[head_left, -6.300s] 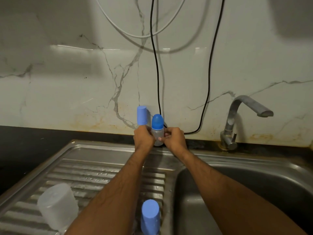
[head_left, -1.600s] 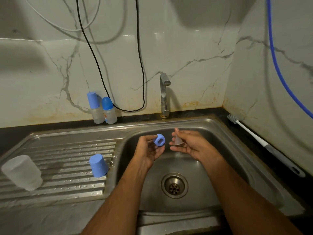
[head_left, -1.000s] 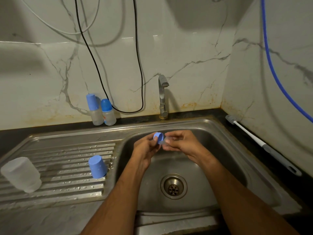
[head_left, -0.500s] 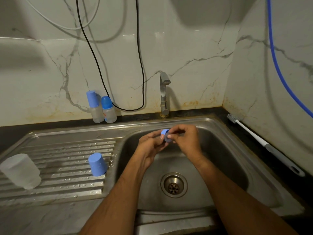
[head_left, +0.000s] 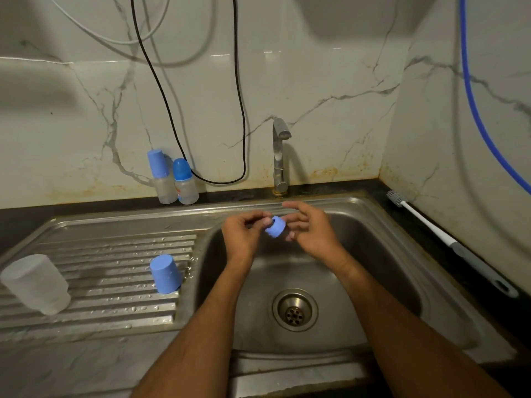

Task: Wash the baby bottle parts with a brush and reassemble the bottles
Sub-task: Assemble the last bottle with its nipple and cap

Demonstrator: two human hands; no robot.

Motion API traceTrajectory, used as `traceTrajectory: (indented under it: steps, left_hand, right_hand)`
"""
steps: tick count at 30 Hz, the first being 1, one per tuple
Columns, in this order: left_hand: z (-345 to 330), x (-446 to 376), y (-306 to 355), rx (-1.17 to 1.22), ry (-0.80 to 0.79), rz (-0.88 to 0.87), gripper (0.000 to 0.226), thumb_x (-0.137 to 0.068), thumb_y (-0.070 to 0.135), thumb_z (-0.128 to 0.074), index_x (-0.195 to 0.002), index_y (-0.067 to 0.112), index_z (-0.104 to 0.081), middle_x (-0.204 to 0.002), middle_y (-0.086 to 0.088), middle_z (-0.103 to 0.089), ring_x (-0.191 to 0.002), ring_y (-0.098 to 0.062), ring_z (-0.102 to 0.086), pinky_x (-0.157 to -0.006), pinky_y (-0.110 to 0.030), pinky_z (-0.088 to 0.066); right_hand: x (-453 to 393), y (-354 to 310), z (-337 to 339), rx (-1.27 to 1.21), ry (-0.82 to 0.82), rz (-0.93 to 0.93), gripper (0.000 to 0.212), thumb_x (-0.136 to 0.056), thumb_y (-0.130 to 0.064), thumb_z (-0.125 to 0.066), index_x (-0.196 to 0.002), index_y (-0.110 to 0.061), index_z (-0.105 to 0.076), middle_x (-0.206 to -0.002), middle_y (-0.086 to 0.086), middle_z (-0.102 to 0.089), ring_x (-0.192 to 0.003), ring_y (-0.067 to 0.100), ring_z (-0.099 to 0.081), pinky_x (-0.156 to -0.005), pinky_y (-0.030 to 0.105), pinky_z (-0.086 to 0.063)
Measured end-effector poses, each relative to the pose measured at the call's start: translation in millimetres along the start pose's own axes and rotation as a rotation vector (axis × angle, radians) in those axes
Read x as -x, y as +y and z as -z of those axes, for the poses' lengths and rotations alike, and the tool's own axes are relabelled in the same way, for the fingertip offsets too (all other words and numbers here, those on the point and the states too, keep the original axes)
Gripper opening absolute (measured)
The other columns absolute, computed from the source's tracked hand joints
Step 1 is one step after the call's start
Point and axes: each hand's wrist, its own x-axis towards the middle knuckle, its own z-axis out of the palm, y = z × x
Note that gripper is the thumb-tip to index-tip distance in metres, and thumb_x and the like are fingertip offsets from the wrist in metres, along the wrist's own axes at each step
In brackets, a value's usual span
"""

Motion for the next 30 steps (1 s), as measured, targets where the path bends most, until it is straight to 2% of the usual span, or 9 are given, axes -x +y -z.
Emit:
traceTrajectory:
  steps: [5,9,11,14,18,22,25,28,30]
  left_hand:
    - [-1,5,3,-0.289,-0.073,-0.316,0.016,-0.092,0.008,-0.067,-0.103,0.015,-0.077,-0.093,0.003,-0.075,-0.088,-0.002,-0.068,-0.081,-0.014,-0.054]
    - [4,4,4,-0.329,-0.075,-0.361,0.017,-0.093,0.005,-0.065,-0.099,0.013,-0.077,-0.091,0.001,-0.075,-0.086,-0.004,-0.068,-0.080,-0.021,-0.057]
    - [4,4,5,-0.296,-0.115,-0.386,0.018,-0.092,0.002,-0.064,-0.095,0.012,-0.078,-0.088,0.002,-0.074,-0.085,-0.006,-0.068,-0.078,-0.024,-0.059]
    - [1,6,11,-0.261,-0.120,-0.400,0.019,-0.091,0.001,-0.059,-0.087,0.011,-0.074,-0.082,0.003,-0.072,-0.081,-0.007,-0.067,-0.075,-0.024,-0.058]
    - [2,6,10,-0.198,-0.047,-0.403,0.022,-0.089,0.000,-0.054,-0.081,0.010,-0.072,-0.077,0.003,-0.070,-0.077,-0.009,-0.067,-0.071,-0.021,-0.057]
    - [3,2,8,-0.125,-0.062,-0.266,0.025,-0.091,-0.007,-0.058,-0.085,0.012,-0.074,-0.082,0.002,-0.072,-0.083,-0.008,-0.069,-0.077,-0.020,-0.057]
    - [3,-2,7,-0.130,-0.111,-0.262,0.021,-0.090,-0.007,-0.062,-0.091,0.009,-0.077,-0.086,-0.001,-0.075,-0.086,-0.008,-0.070,-0.080,-0.020,-0.057]
    - [-1,-2,5,-0.129,-0.157,-0.298,0.020,-0.088,-0.008,-0.064,-0.091,0.007,-0.078,-0.087,-0.002,-0.075,-0.087,-0.010,-0.071,-0.080,-0.024,-0.058]
    - [-3,-2,5,-0.104,-0.175,-0.291,0.019,-0.088,-0.007,-0.064,-0.092,0.005,-0.078,-0.087,-0.004,-0.075,-0.087,-0.011,-0.071,-0.080,-0.025,-0.059]
  right_hand:
    - [5,-6,0,-0.156,-0.140,-0.096,0.049,-0.093,0.014,-0.054,-0.133,-0.013,-0.062,-0.122,0.005,-0.069,-0.112,0.018,-0.068,-0.088,0.031,-0.060]
    - [7,-3,-1,-0.135,-0.188,-0.063,0.029,-0.097,-0.017,-0.066,-0.126,-0.021,-0.068,-0.115,-0.002,-0.074,-0.111,0.011,-0.069,-0.095,0.030,-0.057]
    - [7,-3,-3,-0.039,-0.167,-0.014,0.034,-0.090,-0.013,-0.074,-0.123,-0.021,-0.069,-0.112,-0.003,-0.075,-0.105,0.008,-0.070,-0.094,0.026,-0.057]
    - [5,-3,-4,0.072,-0.144,-0.006,0.041,-0.084,-0.004,-0.078,-0.124,-0.011,-0.069,-0.113,0.004,-0.075,-0.102,0.009,-0.071,-0.089,0.021,-0.057]
    - [2,-3,-5,0.110,-0.149,-0.062,0.037,-0.085,-0.008,-0.078,-0.121,-0.010,-0.072,-0.107,0.004,-0.077,-0.099,0.011,-0.072,-0.092,0.031,-0.058]
    - [4,-8,-10,0.013,-0.176,-0.080,0.027,-0.089,-0.005,-0.073,-0.114,-0.015,-0.073,-0.105,0.005,-0.076,-0.097,0.017,-0.073,-0.080,0.029,-0.062]
    - [6,-9,-5,-0.022,-0.161,-0.094,0.017,-0.088,-0.012,-0.077,-0.103,-0.018,-0.078,-0.095,0.003,-0.077,-0.093,0.016,-0.072,-0.081,0.029,-0.060]
    - [6,-9,-2,0.047,-0.091,-0.132,0.025,-0.082,-0.005,-0.079,-0.106,-0.013,-0.079,-0.088,-0.003,-0.076,-0.091,0.013,-0.070,-0.085,0.026,-0.055]
    - [5,-9,-1,-0.009,-0.066,-0.184,0.025,-0.079,-0.004,-0.080,-0.102,-0.012,-0.079,-0.089,0.000,-0.077,-0.093,0.015,-0.070,-0.087,0.029,-0.055]
